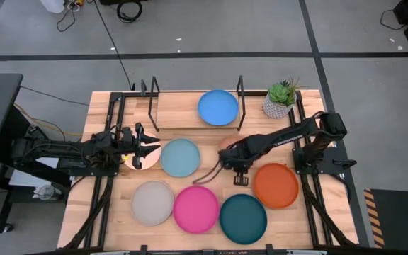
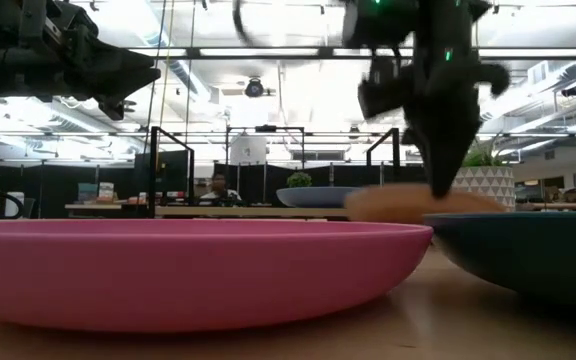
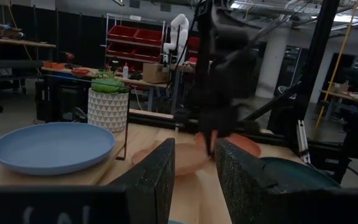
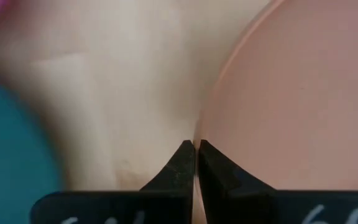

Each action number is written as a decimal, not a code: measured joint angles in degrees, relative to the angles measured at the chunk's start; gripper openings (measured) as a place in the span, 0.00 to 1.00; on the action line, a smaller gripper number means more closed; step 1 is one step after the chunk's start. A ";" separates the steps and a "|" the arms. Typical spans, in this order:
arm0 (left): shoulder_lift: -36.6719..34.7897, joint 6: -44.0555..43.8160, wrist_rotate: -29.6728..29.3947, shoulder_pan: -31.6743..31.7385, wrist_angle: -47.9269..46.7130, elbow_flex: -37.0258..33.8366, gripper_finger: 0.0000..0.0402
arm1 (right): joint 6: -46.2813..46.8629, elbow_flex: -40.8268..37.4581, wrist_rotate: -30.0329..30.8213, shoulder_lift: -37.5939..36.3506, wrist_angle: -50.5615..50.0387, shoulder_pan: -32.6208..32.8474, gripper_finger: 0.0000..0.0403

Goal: Place and stack plates onto a shelf
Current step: Put the brown plate on the shelf

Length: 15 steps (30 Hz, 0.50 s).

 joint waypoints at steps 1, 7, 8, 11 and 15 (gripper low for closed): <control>0.00 0.04 0.00 0.00 0.00 0.00 0.31 | -1.70 1.27 0.68 0.00 0.28 1.15 0.04; 0.00 -0.06 0.31 0.02 -0.02 0.00 0.31 | -9.37 10.90 7.51 1.30 -0.16 4.60 0.04; 0.00 -0.28 0.66 0.02 -0.06 0.01 0.31 | -10.68 12.97 8.03 2.27 -0.65 4.61 0.04; 0.04 -0.79 1.71 0.00 -4.37 1.41 0.31 | -15.96 19.57 8.58 6.49 -3.10 3.98 0.04; 0.57 6.31 4.37 -0.50 -17.76 6.54 0.31 | -24.79 28.71 8.54 12.49 -8.62 2.31 0.04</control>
